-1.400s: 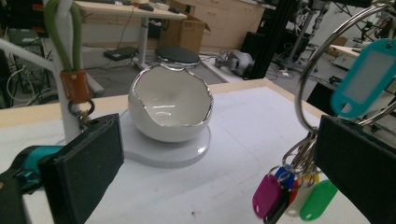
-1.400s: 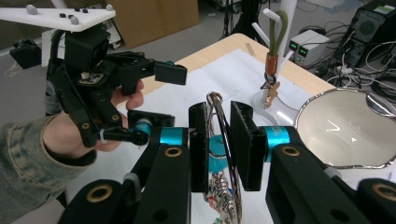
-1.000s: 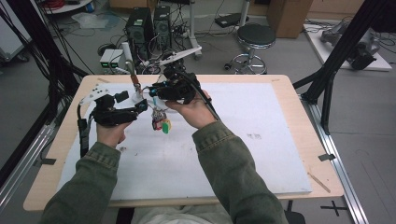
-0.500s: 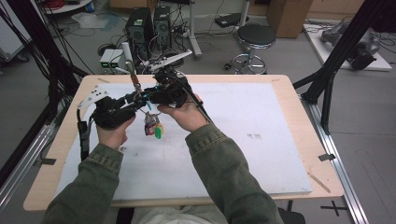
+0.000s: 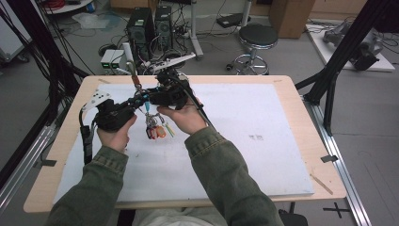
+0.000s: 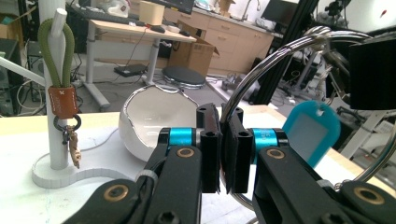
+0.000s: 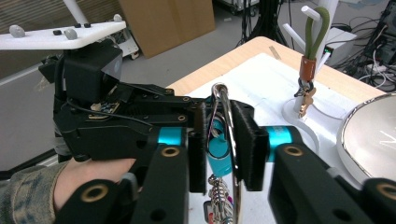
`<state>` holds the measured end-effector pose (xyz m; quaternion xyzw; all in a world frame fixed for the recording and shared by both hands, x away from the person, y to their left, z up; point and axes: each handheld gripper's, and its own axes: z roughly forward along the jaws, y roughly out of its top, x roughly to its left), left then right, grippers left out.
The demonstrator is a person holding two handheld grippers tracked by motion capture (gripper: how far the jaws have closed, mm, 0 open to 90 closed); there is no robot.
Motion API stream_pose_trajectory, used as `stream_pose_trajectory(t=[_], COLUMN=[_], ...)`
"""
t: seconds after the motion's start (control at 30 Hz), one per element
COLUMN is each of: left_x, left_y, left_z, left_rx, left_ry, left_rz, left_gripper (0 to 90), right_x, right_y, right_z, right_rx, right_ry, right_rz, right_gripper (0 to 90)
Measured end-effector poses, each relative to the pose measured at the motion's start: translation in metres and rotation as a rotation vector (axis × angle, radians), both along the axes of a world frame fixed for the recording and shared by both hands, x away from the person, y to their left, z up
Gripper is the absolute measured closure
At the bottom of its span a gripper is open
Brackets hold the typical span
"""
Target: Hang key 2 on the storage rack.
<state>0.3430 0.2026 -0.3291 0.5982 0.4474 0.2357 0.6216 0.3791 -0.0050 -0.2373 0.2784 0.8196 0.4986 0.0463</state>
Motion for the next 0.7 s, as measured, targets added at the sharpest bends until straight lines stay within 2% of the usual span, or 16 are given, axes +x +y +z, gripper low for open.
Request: stream_pose_trajectory(t=[0.2,0.4,0.47,0.57,0.63,0.7], left_x=[0.001,0.002,0.003,0.003,0.003,0.004], left_y=[0.002,0.005,0.005,0.007,0.008,0.010], left_z=[0.000,0.000,0.000,0.000,0.000,0.001], left_rx=[0.010,0.015,0.014,0.022,0.011,0.012], left_ry=[0.005,0.007,0.010,0.014,0.015,0.014], left_rz=[0.004,0.017,0.029,0.055,0.062,0.063], left_gripper=[86.0,86.1,86.1,86.2,86.4,86.6], right_x=[0.001,0.002,0.003,0.004,0.004,0.005], right_y=[-0.007,-0.019,-0.022,-0.027,-0.030,-0.034], right_z=[-0.005,-0.003,-0.003,-0.005,-0.006,-0.007], right_rx=[0.019,0.051,0.052,0.044,0.030,0.015], right_ry=[0.004,0.005,0.006,0.034,0.023,0.013], right_rz=[-0.029,-0.055,-0.080,-0.107,-0.137,-0.189], right_gripper=[61.2,41.3,33.4,24.2,19.4,8.6])
